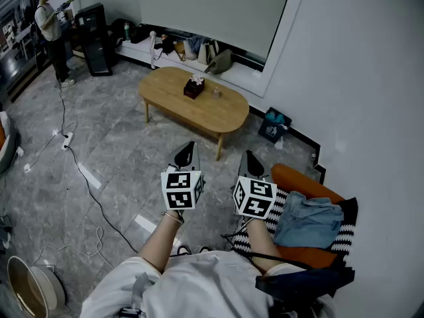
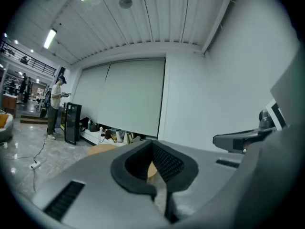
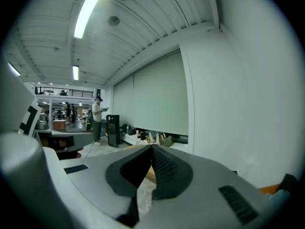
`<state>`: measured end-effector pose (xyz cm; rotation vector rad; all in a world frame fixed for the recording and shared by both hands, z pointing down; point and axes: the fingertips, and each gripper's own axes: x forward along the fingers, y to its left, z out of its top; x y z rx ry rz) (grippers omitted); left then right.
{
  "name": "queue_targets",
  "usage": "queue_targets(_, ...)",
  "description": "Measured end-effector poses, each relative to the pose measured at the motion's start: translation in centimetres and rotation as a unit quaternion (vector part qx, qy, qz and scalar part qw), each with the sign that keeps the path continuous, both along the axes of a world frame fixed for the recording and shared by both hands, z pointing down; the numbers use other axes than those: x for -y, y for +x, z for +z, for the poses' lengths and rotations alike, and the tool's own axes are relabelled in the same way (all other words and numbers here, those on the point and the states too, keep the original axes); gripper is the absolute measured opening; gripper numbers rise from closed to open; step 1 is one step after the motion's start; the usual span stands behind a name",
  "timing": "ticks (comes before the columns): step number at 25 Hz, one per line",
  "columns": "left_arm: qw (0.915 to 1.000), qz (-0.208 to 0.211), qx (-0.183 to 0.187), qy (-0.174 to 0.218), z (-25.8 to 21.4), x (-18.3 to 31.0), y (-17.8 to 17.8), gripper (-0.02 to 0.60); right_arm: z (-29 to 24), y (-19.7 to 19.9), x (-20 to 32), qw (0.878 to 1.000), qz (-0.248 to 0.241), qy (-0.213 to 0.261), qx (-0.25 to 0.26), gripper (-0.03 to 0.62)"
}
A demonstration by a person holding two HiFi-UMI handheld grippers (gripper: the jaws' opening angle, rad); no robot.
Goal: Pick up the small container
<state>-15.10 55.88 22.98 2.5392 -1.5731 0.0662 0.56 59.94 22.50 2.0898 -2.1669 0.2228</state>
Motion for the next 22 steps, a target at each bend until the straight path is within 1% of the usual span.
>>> queue_targets(8, 1.0000, -0.003, -0.003, -0.001, -0.2, 0.6, -0.8, 0.002, -0.1, -0.1, 0.3, 1.000, 0.003, -0.001, -0.004, 0.023)
queue_targets(15, 1.0000, 0.000, -0.001, -0.002, 0.1, 1.4, -2.0, 0.002, -0.4, -2.0, 1.3, 1.000, -0.010, 0.011, 0.008, 0.023)
queue_targets(22, 0.9998, 0.014, 0.009, -0.007, 1.0, 2.4, -4.4, 0.002, 0.9, -4.2, 2.4, 1.000, 0.015, -0.004, 0.013, 0.023)
